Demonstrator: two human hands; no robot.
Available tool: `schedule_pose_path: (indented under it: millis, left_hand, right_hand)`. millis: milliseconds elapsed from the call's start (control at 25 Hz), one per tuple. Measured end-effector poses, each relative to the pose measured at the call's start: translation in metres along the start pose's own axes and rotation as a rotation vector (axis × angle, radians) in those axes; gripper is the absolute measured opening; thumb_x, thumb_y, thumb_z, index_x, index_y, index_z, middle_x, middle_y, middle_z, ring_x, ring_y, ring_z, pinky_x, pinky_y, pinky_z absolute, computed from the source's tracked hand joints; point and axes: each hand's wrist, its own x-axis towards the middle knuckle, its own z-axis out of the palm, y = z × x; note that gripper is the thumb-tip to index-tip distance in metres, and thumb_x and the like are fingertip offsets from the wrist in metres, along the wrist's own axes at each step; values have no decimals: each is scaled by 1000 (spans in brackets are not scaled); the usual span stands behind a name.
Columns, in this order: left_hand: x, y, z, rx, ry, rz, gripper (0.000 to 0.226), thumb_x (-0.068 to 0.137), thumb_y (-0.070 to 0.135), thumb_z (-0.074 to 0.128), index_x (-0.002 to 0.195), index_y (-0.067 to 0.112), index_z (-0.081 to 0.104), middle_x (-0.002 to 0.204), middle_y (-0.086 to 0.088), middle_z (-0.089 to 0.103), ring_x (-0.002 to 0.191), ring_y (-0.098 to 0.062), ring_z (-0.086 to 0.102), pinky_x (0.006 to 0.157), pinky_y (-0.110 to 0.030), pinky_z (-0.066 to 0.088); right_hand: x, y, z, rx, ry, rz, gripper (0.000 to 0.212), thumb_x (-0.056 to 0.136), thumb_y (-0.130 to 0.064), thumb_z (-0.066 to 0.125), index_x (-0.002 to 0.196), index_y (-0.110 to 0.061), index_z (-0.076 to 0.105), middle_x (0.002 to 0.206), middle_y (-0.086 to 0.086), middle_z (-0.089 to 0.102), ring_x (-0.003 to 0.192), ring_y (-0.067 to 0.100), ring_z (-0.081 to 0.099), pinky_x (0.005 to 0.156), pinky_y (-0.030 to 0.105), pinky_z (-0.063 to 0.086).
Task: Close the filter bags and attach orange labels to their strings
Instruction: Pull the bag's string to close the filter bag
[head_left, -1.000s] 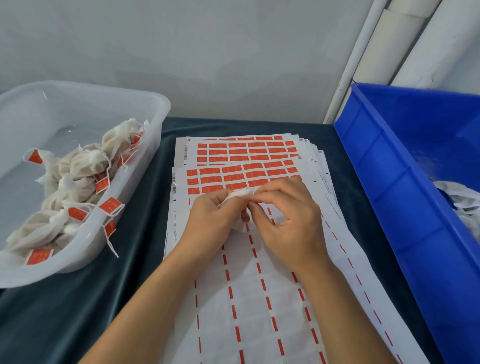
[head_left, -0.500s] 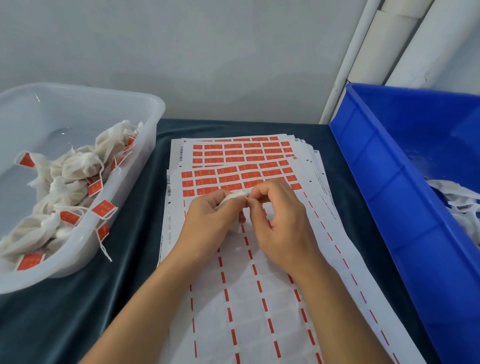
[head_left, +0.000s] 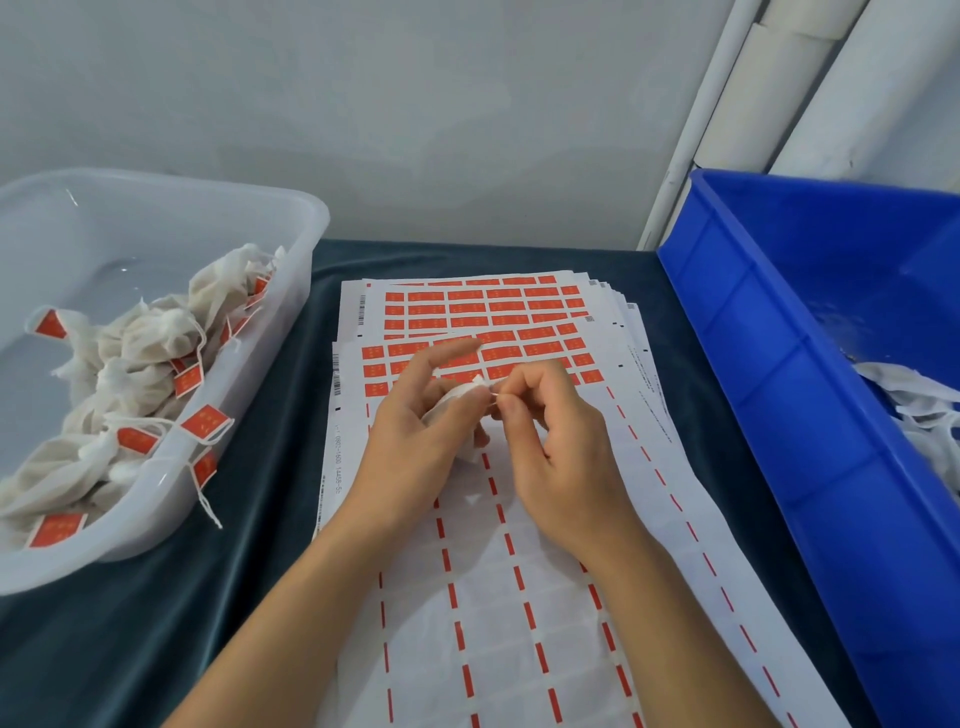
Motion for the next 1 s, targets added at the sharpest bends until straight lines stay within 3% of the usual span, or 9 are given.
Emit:
schedule_pose_path:
  millis: [120, 240, 360, 560, 760, 880, 1000]
  left_hand:
    - [-1, 3, -2, -21, -21, 39, 14, 104, 24, 62, 100, 28, 75, 93, 3, 76, 82, -16, 72, 71, -19, 58]
    - [-2, 4, -3, -16, -42, -8, 22, 104, 23, 61, 86, 24, 73, 80, -4, 72, 76, -24, 69, 75, -33, 60]
    - [-3, 4, -4, -14, -99, -29, 23, 105, 22, 58, 87, 20, 71, 77, -4, 71, 73, -23, 67, 78, -39, 59]
    - [-2, 5, -5, -41, -159, -32, 21, 106, 18, 56, 95, 16, 73, 82, 0, 72, 67, -16, 63, 67, -22, 56]
    - [-2, 2, -5, -62, -232, -1, 21, 105, 14, 57, 96, 13, 75, 82, -5, 71, 67, -16, 62, 66, -20, 54]
    - [-3, 1, -3, -30, -266, 22, 23, 106, 13, 57, 95, 17, 76, 82, -14, 68, 65, -20, 60, 65, -21, 53]
    - [-3, 0, -3, -5, -269, 8, 26, 107, 16, 57, 94, 27, 76, 85, -14, 68, 66, -20, 61, 64, -23, 52]
  right_hand:
    - [0, 0, -2, 57, 19, 31, 7, 108, -27, 49, 108, -23, 55, 98, -15, 66, 96, 10, 69, 80, 22, 59]
    - [1, -1, -4, 77, 65, 68, 9, 108, -26, 46, 105, -24, 54, 98, -18, 65, 97, 5, 67, 82, 11, 53]
    - [1, -2, -5, 83, 116, 84, 12, 109, -22, 47, 101, -30, 53, 97, -19, 65, 97, 4, 67, 82, 9, 51]
    - [2, 3, -7, 7, 219, 80, 13, 108, -19, 48, 99, -27, 52, 97, -20, 63, 96, 2, 65, 79, 4, 48]
    - [2, 8, -14, -126, 402, 59, 21, 105, -10, 53, 94, -28, 50, 90, -17, 62, 92, 2, 64, 76, 2, 46]
    - [3, 7, -17, -153, 489, 72, 28, 104, -10, 54, 93, -35, 48, 83, -21, 62, 91, 1, 65, 77, -1, 45]
    - [3, 6, -15, -106, 478, 120, 29, 106, -14, 53, 91, -38, 47, 90, -20, 64, 95, 1, 65, 77, 0, 46]
